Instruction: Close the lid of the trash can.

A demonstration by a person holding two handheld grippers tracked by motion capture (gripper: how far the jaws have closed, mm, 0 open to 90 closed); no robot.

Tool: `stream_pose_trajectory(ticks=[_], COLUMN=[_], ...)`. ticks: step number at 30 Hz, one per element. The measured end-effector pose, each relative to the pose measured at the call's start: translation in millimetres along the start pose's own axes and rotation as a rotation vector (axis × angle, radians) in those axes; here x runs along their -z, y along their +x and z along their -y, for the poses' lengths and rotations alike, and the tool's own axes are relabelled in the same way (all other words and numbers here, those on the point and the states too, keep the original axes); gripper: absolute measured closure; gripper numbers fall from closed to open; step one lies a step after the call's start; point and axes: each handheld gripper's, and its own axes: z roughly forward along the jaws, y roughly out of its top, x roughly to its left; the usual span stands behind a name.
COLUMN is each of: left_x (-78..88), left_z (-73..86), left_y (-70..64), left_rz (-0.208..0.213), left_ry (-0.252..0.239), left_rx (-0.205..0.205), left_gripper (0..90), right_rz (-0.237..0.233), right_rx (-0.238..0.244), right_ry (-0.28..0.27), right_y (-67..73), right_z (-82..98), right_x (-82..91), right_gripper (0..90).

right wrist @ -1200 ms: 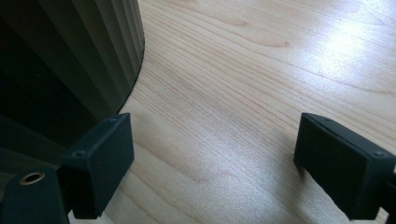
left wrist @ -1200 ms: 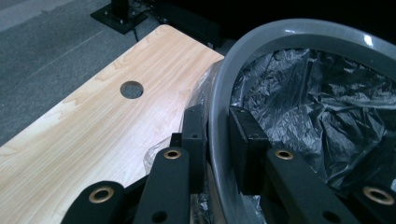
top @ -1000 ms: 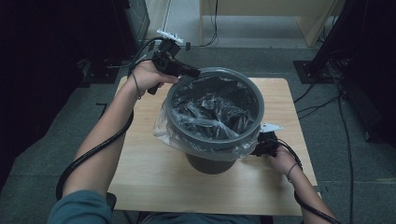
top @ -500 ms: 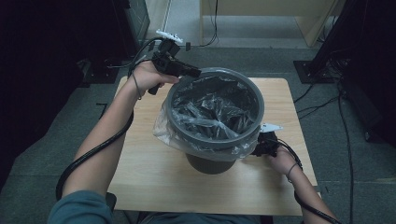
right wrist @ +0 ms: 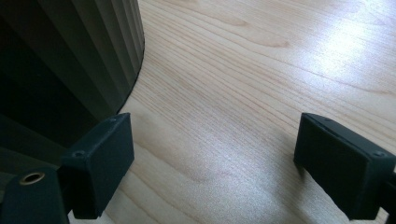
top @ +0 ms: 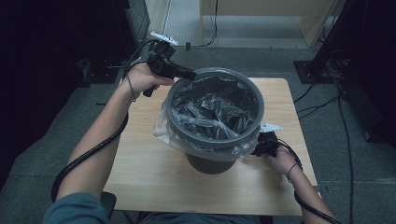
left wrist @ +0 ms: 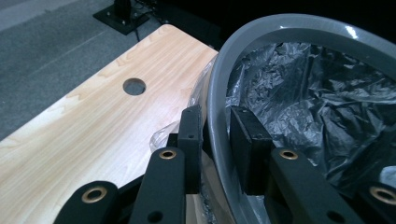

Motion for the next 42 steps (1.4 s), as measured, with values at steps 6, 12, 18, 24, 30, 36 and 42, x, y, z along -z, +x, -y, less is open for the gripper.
stream_pose_trajectory(ticks=[6, 12, 18, 24, 30, 36, 42], left_x=[0.2, 7.0, 13.6, 17.4, 23.5, 35.2, 45.6], left_z=[0.9, 3.2, 6.4, 9.8, 13.0, 17.3, 22.1], left_y=[1.8, 1.0, 0.7, -1.6, -1.4, -2.4, 1.0], left_rz=[0.007, 0.007, 0.004, -0.004, -0.009, 0.004, -0.015], left_ry=[-0.004, -0.012, -0.009, -0.002, -0.010, -0.037, -0.035], left_rx=[0.023, 0.024, 0.034, 0.019, 0.016, 0.021, 0.035], left_gripper=[65.5, 58.6, 54.6, 52.2, 49.9, 47.1, 45.7], right_rz=[0.000, 0.000, 0.000, 0.000, 0.000, 0.000, 0.000], right_rx=[-0.002, -0.002, -0.002, -0.002, -0.002, -0.003, -0.002], right_ry=[-0.002, -0.002, -0.002, -0.002, -0.002, -0.002, -0.002], right_y=[0.2, 0.2, 0.2, 0.1, 0.2, 0.2, 0.2], right_z=[0.0, 0.0, 0.0, 0.0, 0.0, 0.0, 0.0], right_x=[-0.1, -0.1, -0.1, -0.1, -0.1, -0.1, -0.1], right_gripper=[11.9, 11.9, 11.8, 11.8, 11.9, 11.9, 11.9])
